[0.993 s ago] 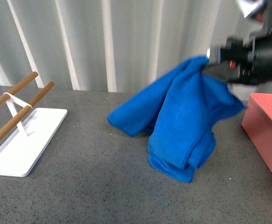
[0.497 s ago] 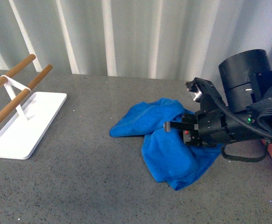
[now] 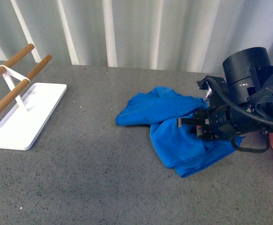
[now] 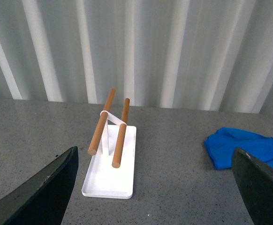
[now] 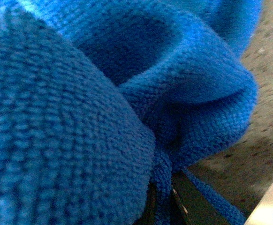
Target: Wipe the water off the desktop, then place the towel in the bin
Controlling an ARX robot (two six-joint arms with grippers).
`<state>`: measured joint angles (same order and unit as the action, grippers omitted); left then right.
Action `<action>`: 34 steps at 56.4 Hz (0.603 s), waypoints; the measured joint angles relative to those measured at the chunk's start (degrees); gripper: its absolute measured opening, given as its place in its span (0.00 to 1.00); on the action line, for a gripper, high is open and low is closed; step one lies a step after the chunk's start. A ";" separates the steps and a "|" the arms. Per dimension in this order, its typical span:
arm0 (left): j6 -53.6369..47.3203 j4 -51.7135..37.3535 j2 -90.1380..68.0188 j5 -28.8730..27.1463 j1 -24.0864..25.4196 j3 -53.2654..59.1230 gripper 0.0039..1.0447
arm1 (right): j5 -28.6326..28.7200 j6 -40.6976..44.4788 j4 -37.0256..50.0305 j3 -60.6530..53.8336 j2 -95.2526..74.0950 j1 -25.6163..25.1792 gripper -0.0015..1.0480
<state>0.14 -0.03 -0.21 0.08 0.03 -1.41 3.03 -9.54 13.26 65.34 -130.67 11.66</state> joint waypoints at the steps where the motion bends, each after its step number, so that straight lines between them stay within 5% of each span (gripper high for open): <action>1: 0.00 0.00 -0.02 0.00 0.00 0.00 0.94 | -0.31 0.17 -0.04 0.31 -0.17 -0.15 0.03; 13: 0.00 0.00 -0.02 -0.02 0.00 0.00 0.94 | -2.47 1.99 2.21 7.45 -5.14 -1.84 0.03; 34: -0.02 0.00 -0.02 0.00 0.00 0.00 0.94 | 7.04 3.80 0.85 26.16 -15.39 0.79 0.03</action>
<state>0.12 -0.03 -0.23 0.08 0.03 -1.41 10.07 -5.74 14.11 91.50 -146.06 12.45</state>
